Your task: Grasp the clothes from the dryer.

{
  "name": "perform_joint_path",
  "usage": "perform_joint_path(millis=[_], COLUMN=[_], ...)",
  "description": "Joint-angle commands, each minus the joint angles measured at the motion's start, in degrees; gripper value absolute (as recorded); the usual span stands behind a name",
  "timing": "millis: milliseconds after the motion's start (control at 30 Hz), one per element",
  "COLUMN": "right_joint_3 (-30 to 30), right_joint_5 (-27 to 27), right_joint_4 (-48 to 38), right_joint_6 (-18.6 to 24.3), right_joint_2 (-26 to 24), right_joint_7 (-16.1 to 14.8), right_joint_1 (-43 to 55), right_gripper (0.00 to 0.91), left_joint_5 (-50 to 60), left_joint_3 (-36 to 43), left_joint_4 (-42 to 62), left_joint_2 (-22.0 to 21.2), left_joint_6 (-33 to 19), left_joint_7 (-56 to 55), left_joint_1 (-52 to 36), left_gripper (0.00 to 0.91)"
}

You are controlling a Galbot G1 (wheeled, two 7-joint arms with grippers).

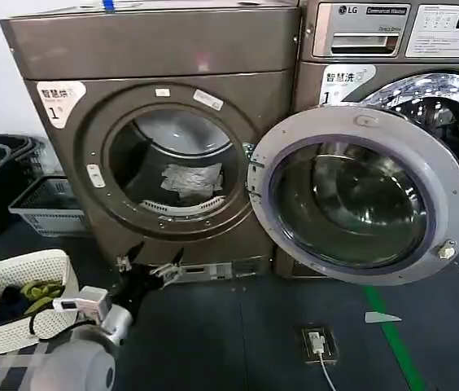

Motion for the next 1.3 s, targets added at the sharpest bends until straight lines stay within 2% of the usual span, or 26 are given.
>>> perform_joint_path(millis=[33,1300], right_joint_3=[0.1,-0.3], right_joint_5=[0.0,-0.3], right_joint_4=[0.1,0.6], right_joint_6=[0.2,-0.5], right_joint_2=[0.1,0.3], right_joint_7=[-0.9,-2.6], right_joint_1=[-0.1,0.5], right_gripper=[0.907,0.907], left_joint_5=[0.1,0.0], left_joint_3=[0.1,0.0], left_joint_4=[-0.1,0.0], left_joint_2=[0.0,-0.2], left_joint_6=[0.0,-0.3], left_joint_7=[0.0,0.5], left_joint_1=[0.1,0.1], left_gripper=[0.907,0.907])
